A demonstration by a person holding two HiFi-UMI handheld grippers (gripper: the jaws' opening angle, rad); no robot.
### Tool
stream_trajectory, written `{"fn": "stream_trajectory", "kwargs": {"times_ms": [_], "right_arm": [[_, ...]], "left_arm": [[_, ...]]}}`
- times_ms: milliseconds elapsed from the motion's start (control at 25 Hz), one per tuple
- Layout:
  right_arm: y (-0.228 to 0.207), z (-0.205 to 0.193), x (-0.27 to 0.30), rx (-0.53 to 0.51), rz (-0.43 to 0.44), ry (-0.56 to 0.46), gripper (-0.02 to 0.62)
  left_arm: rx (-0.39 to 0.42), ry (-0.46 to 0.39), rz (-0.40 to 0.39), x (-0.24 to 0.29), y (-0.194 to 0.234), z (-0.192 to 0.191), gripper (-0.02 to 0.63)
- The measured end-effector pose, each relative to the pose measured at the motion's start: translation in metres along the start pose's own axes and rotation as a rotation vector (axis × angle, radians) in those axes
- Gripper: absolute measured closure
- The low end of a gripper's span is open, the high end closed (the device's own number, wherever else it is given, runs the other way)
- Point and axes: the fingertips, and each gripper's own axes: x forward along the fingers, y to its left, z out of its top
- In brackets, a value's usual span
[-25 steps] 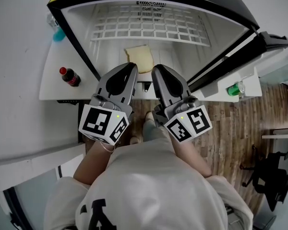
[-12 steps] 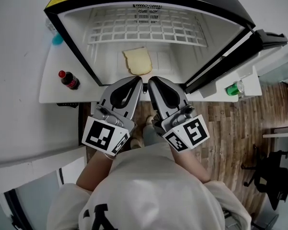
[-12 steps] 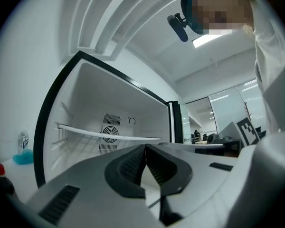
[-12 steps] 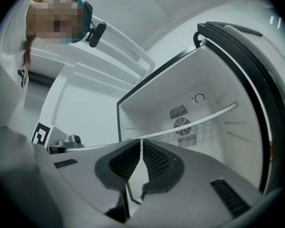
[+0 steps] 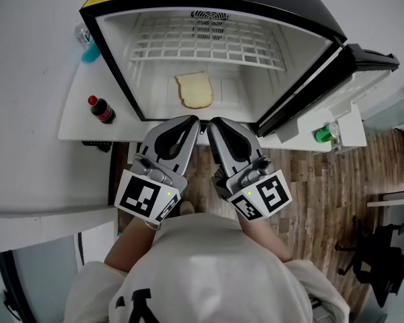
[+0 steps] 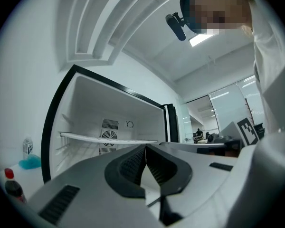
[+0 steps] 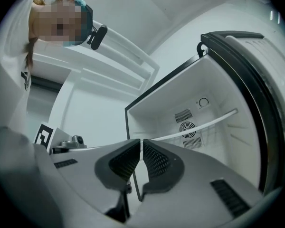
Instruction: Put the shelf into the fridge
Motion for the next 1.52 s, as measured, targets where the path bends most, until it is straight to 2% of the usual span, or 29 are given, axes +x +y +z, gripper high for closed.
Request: {"fn": "stream_trajectory", "kwargs": {"times_ms": [160, 440, 720, 1040, 1520], "right_arm": [[0.002, 0.007, -0.021, -0.006, 0.007, 0.011, 0.557], [0.009, 0.021, -0.079, 0.000, 0.014, 0.013, 0.557], [0.033, 0.031, -0.141, -0.001, 0.036, 0.022, 0.557], [0.064, 0.032, -0.199, 0.026, 0.071, 0.034, 0.557], [0.089, 0.038, -0.218, 0.061, 0.130, 0.021, 0.557]], "left_arm": [[-0.013, 0.002, 0.017, -0.005, -0.018, 0.000, 0.600], [-0.035, 0.012, 0.010, -0.015, -0.079, -0.006, 0.600], [-0.016, 0.015, 0.045, -0.047, -0.141, -0.005, 0.600], [-0.048, 0.043, 0.101, -0.090, -0.199, -0.020, 0.600], [-0.035, 0.025, 0.120, -0.109, -0.225, -0.006, 0.600]]}}
